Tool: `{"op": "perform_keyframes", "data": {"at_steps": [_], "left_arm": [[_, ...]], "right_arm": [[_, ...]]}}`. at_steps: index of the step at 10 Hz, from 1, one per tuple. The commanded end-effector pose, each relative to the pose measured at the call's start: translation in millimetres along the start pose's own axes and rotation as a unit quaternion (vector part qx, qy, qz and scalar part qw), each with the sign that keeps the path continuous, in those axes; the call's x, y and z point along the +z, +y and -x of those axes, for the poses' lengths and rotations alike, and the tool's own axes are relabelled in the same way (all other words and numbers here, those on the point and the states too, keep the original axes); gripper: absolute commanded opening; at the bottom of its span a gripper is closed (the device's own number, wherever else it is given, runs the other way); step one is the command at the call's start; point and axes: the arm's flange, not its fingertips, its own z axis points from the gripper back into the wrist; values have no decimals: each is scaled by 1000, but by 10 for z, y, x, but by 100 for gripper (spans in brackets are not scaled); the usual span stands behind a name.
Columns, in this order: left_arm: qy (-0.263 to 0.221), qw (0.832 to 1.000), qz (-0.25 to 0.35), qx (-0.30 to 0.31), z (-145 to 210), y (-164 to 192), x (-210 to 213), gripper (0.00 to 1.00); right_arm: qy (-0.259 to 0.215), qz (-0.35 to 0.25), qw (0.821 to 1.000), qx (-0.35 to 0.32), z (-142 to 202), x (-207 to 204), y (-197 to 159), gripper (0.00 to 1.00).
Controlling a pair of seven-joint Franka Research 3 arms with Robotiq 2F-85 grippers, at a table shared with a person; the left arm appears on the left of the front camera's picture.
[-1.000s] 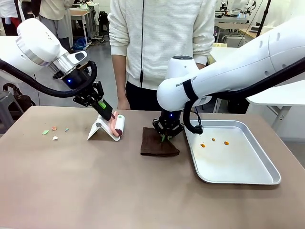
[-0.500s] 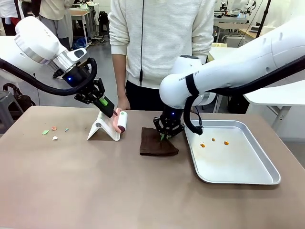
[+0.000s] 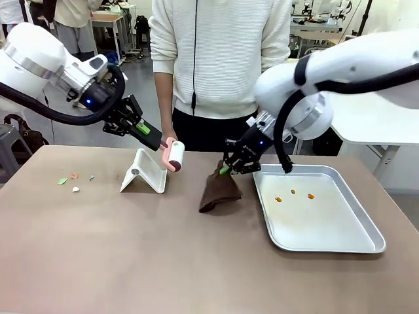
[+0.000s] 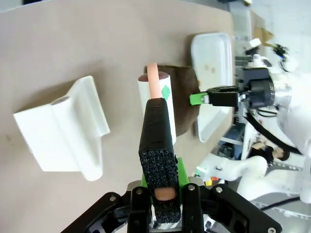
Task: Clean the surface of the table.
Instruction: Hold the Lint Roller with your left hand and the towel with your right hand.
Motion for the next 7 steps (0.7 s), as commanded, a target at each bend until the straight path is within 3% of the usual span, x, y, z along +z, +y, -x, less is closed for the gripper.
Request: {"op": "perform_keyframes", "data": {"at_steps": [1,2,4,7], "left_arm": [[26,995,88,-39,259,105,273,0],[17,992,118,-48,432,193,434,0],[-8,990,131,-54,865,398,719,0],[-30,984,170,-53,1569,1013,1208,0]], "right_arm": [[81,-129,988,39,300,287,-288,0],[116,-188,974,54,451,443,-391,0],[129,-226,961,90,809,670,-660,0],[85,-280,945,145,1411,1088,-1276,0]]}}
